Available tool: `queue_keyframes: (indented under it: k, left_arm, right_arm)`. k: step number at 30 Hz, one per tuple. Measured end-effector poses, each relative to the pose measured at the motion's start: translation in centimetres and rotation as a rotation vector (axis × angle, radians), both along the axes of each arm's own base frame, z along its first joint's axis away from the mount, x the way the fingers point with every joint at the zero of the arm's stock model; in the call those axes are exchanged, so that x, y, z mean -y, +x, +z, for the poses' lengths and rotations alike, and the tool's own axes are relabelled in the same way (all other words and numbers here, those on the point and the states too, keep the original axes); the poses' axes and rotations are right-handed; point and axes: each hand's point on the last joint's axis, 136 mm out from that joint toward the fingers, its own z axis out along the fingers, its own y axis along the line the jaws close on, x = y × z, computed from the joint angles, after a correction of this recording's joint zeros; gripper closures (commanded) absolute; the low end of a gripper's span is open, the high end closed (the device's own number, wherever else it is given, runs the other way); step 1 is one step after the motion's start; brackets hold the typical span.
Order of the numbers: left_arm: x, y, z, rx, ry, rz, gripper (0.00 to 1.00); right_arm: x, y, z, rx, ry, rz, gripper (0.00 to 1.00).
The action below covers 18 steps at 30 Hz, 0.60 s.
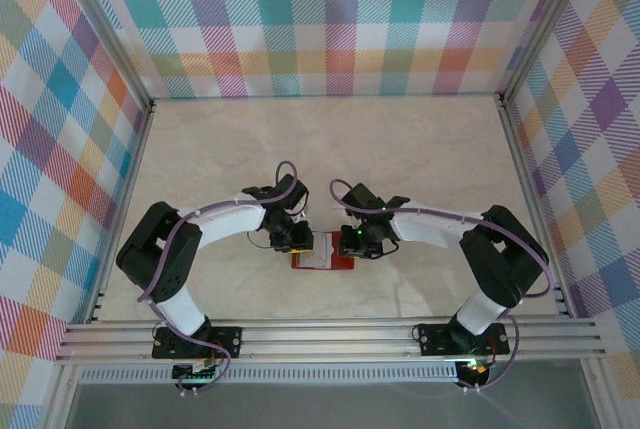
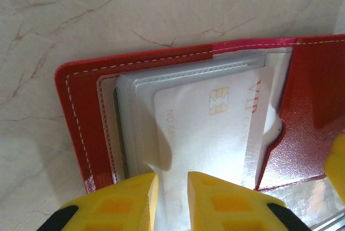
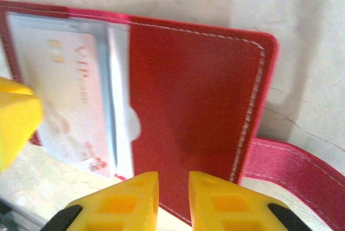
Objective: Take the credit cards out of the card holder
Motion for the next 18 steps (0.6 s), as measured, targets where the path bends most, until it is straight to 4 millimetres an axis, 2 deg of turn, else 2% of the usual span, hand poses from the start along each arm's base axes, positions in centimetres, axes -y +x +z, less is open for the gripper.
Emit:
queue_keyframes:
  k: [8, 18]
  left_arm:
    - [-0.2, 0.3, 0.2, 0.016, 0.015, 0.006, 0.77]
    - [-0.6, 0.2, 0.5, 0.021, 0.03, 0.01, 0.79]
  right_arm:
    - [-2.6, 0.5, 1.5, -0.006, 0.144, 0.012, 0.75]
    - [-3.9, 1.2, 0.8, -0.035, 0.21, 0.004, 0.79]
